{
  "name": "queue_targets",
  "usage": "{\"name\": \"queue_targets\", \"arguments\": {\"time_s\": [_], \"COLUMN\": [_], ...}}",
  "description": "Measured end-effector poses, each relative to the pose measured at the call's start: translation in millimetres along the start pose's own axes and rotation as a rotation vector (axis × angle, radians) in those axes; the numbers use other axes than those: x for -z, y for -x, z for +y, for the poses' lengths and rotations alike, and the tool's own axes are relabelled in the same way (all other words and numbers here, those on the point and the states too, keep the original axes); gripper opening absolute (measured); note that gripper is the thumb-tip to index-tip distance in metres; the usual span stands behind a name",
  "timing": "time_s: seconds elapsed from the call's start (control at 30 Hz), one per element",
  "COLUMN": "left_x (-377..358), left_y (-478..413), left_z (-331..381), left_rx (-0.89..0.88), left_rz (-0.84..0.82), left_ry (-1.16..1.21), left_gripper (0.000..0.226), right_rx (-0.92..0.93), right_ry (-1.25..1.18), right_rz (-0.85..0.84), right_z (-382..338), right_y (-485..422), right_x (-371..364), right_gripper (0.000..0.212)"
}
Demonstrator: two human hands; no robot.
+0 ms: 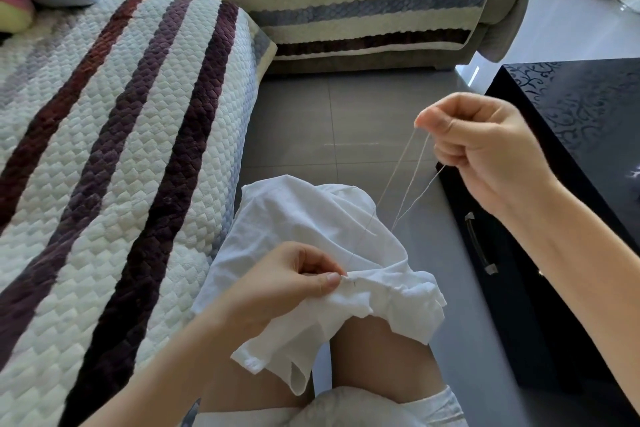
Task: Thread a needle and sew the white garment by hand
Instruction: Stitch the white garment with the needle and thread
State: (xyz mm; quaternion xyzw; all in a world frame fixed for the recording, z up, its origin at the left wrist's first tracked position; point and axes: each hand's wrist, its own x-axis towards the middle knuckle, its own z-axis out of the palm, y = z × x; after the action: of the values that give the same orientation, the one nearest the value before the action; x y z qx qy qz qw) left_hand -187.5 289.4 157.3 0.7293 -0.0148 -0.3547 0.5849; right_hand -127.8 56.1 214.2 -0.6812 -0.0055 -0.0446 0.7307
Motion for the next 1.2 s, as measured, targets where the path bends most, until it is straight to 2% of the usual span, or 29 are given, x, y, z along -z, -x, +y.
{"name": "queue_targets", "arguments": {"time_s": [0.17, 0.27, 0.3, 0.37, 0.4, 0.43, 0.53, 0.6, 0.63, 0.83, 0.93, 1.0, 1.07, 1.13, 1.2], "left_x": [1, 0, -1, -1, 0, 1, 4, 5, 5, -2, -5, -5, -5, -4, -5], "left_y": [1, -1, -1, 0, 0, 0, 1, 1, 1, 1, -1, -2, -3, -3, -3], "left_z": [3, 5, 6, 6, 6, 5, 3, 1, 1, -8, -12, -13, -13, -13, -13], "left_rx": [-0.023, -0.027, -0.03, -0.049, -0.061, -0.069, -0.1, -0.108, -0.105, -0.064, -0.041, -0.026, -0.015, -0.007, -0.004], "left_rz": [-0.027, -0.016, -0.018, -0.019, -0.017, -0.016, -0.025, -0.012, 0.008, 0.174, 0.186, 0.184, 0.178, 0.176, 0.179], "left_ry": [-0.012, -0.014, -0.007, 0.022, 0.036, 0.049, 0.074, 0.065, 0.054, -0.089, -0.1, -0.084, -0.037, -0.006, 0.014], "left_gripper": [0.015, 0.017, 0.017, 0.016, 0.016, 0.016, 0.013, 0.012, 0.011, 0.01, 0.012, 0.012, 0.011, 0.011, 0.011], "right_rx": [0.058, 0.103, 0.148, 0.183, 0.174, 0.164, 0.05, -0.005, -0.024, -0.256, -0.281, -0.209, -0.119, 0.001, 0.162], "right_ry": [-0.038, 0.219, 0.369, 0.581, 0.601, 0.597, 0.589, 0.652, 0.657, 0.45, 0.474, 0.543, 0.638, 0.747, 0.879], "right_rz": [0.234, 0.256, 0.216, 0.064, -0.033, -0.134, -0.462, -0.572, -0.584, -0.477, -0.433, -0.397, -0.389, -0.357, -0.308], "right_z": [-4, 10, 17, 29, 35, 41, 55, 64, 66, 66, 68, 68, 68, 65, 64], "right_y": [-13, -16, -13, 0, 9, 20, 51, 63, 67, 78, 81, 84, 89, 96, 103], "right_x": [9, 5, 2, -4, -7, -9, -15, -17, -17, -12, -14, -16, -15, -17, -21], "right_gripper": [0.013, 0.01, 0.009, 0.037, 0.049, 0.051, 0.032, 0.018, 0.018, 0.028, 0.021, 0.015, 0.026, 0.015, 0.013]}}
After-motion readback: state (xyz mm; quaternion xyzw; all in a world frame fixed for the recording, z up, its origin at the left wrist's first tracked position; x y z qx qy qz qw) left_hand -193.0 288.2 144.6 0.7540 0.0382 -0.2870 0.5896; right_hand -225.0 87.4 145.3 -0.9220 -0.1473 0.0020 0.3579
